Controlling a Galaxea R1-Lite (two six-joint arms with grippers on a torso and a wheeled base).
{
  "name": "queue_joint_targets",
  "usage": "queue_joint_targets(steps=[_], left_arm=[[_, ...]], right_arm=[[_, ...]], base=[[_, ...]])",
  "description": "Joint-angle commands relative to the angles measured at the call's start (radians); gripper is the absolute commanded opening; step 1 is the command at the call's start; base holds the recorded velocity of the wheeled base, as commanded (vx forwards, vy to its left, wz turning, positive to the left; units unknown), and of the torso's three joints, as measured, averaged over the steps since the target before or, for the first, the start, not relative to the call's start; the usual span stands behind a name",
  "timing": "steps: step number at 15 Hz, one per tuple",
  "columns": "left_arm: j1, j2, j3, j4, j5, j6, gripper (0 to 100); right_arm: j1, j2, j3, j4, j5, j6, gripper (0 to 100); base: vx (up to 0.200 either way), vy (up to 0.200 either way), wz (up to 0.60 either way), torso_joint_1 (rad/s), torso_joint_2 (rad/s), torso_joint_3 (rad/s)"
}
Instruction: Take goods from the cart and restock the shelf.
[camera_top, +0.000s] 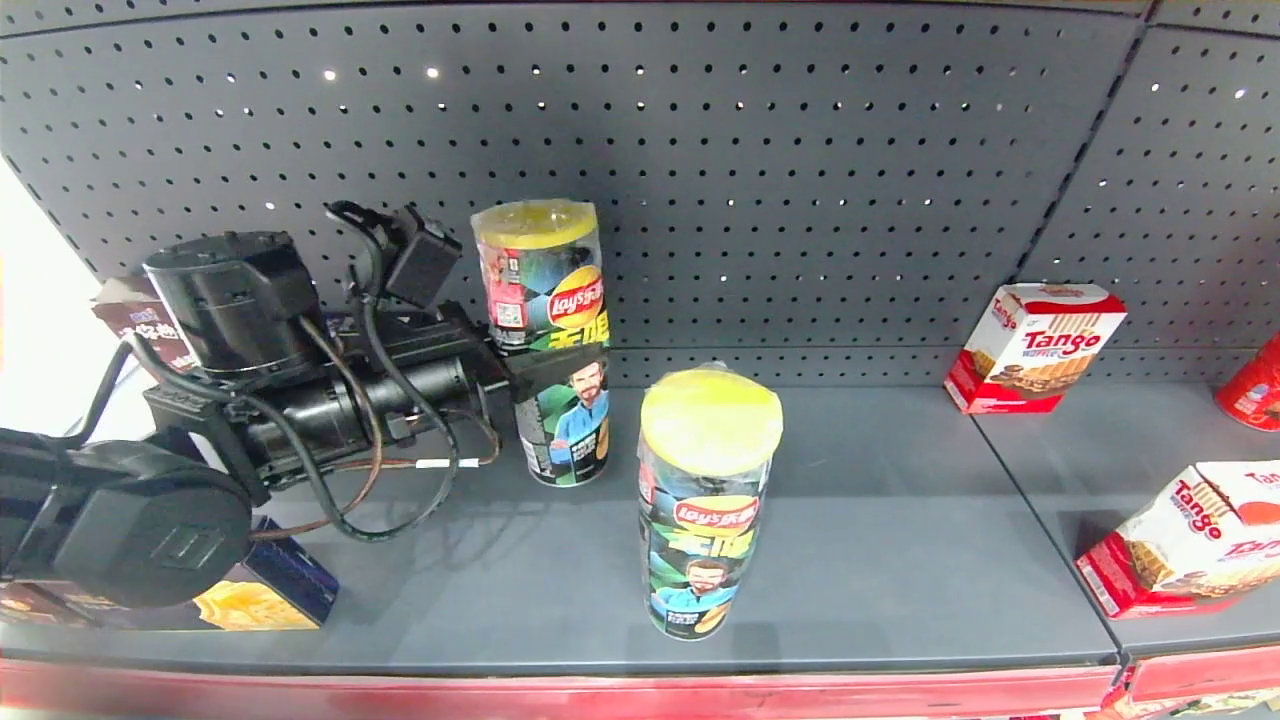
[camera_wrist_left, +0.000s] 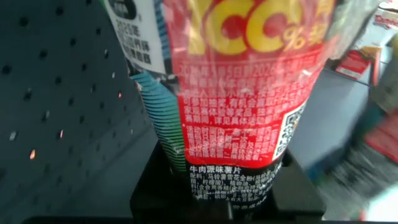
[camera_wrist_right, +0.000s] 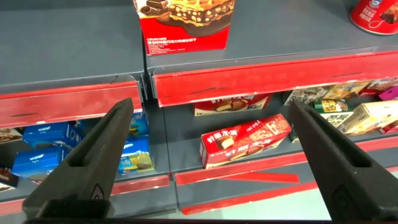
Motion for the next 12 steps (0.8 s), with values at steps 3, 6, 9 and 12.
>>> queue_joint_targets(steps=[3,6,9,12], left_arm=[[-0.018,0.176,-0.153,-0.005,0.0,0.006,0],[-0.038,0.263,-0.265,-0.018,0.0,0.006,0],[-0.061,0.324,-0.306,-0.054,-0.001,0.005,0],[-0.075,0.355,-0.345,-0.057,-0.024,0.006,0]], right_arm=[[-0.001,0.004,0.0,0.0,0.0,0.0,100],[-0.001,0.004,0.0,0.0,0.001,0.0,100],[-0.001,0.004,0.0,0.0,0.001,0.0,100],[0.001,0.004,0.0,0.0,0.001,0.0,100]], base=[[0.0,0.0,0.0,0.0,0.0,0.0],[0.0,0.0,0.0,0.0,0.0,0.0],[0.0,0.0,0.0,0.0,0.0,0.0],[0.0,0.0,0.0,0.0,0.0,0.0]])
